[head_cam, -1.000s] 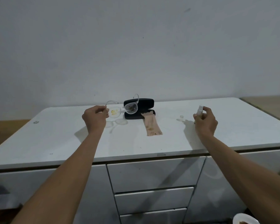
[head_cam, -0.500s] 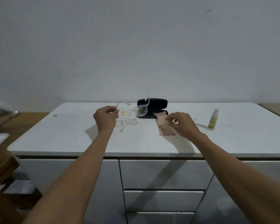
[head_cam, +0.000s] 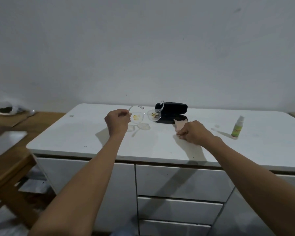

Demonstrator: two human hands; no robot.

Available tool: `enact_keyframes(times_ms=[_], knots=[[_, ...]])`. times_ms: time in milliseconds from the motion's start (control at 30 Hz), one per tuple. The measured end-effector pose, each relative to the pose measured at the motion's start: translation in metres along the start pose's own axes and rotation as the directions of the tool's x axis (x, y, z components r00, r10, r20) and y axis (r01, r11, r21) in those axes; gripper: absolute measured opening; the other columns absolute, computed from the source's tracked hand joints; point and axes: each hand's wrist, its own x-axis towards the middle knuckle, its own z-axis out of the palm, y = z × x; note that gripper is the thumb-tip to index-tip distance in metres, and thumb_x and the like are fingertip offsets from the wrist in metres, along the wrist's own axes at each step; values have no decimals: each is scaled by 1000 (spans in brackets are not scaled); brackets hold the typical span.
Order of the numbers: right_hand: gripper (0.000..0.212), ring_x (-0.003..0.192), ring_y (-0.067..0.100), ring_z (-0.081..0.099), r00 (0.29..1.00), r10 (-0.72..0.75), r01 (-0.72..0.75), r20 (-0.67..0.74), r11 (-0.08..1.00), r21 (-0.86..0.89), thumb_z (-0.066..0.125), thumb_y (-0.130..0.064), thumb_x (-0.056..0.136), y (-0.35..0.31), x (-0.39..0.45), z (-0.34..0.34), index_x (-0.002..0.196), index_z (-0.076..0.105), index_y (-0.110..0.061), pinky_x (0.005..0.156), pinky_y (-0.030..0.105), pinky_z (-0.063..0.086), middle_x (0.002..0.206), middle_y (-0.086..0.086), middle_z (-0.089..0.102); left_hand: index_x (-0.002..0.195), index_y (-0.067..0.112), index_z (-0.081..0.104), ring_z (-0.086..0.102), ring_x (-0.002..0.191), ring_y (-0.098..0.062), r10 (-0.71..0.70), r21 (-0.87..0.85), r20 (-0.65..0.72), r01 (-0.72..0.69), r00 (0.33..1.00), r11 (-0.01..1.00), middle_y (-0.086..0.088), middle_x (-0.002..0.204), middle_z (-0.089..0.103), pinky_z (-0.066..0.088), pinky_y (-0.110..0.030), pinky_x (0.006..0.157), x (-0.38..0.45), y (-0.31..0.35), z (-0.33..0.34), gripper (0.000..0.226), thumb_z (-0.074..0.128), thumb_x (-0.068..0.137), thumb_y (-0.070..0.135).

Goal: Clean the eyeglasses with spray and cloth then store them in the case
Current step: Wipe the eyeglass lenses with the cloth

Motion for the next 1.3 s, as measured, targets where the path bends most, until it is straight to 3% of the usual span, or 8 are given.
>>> enact_keyframes(times_ms=[133,200,333,467,567,867,1067,1300], knots=[[11,47,5,61,992,124,-121,4,958,259,76,-5,89,-9,2,3,96,84,-8,47,10,46,75,4,77,86,6,78,74,65,-27,-2,5,-8,2,1000,1000,-4,69,73,63,-41,80,-3,4,-5,7,78,81,2],[5,44,6,61,980,196,-179,16,855,486,77,-6,88,-18,1,3,90,82,-3,48,14,49,62,3,72,85,7,78,74,66,-28,-4,11,-16,4,1000,1000,-5,69,73,63,-41,79,-4,5,-7,7,78,81,1],[8,60,20,53,983,154,-151,98,381,912,71,-10,88,-47,-6,7,84,69,-4,64,28,50,76,12,58,76,16,74,75,69,-30,-8,15,-17,9,1000,1000,-3,66,72,63,-44,79,-6,7,-10,16,77,81,1],[10,53,19,44,973,206,-129,105,103,986,64,-14,91,-77,-1,10,81,64,-13,60,30,35,71,9,52,76,16,74,75,69,-29,9,25,-10,-9,1000,1000,-6,67,73,63,-43,79,-7,12,-15,16,77,81,1],[27,51,19,37,974,212,-100,79,89,991,57,-13,96,-96,3,12,70,61,-16,57,31,21,64,5,50,79,11,76,75,68,-29,21,27,-3,-21,1000,999,-8,69,73,63,-41,78,-8,18,-18,10,76,82,1],[10,60,16,54,928,370,36,-42,24,999,77,-22,92,-130,2,18,94,81,-12,65,29,44,66,1,62,81,6,77,70,60,-21,59,46,-4,-58,998,997,-7,64,70,60,-29,71,-10,26,-34,6,74,81,1],[16,49,9,65,894,438,150,-91,-102,983,76,-17,93,-148,4,20,80,79,-25,78,37,59,58,-4,69,82,6,77,73,64,-26,77,30,15,-78,997,997,-4,62,70,60,-27,71,-15,33,-36,5,76,81,1],[14,78,16,73,850,525,137,-36,-155,978,78,-23,91,-156,14,27,101,82,-14,81,40,65,90,6,78,83,5,77,73,62,-24,83,6,24,-83,996,997,-1,62,70,62,-32,73,-17,35,-35,5,77,80,0]])
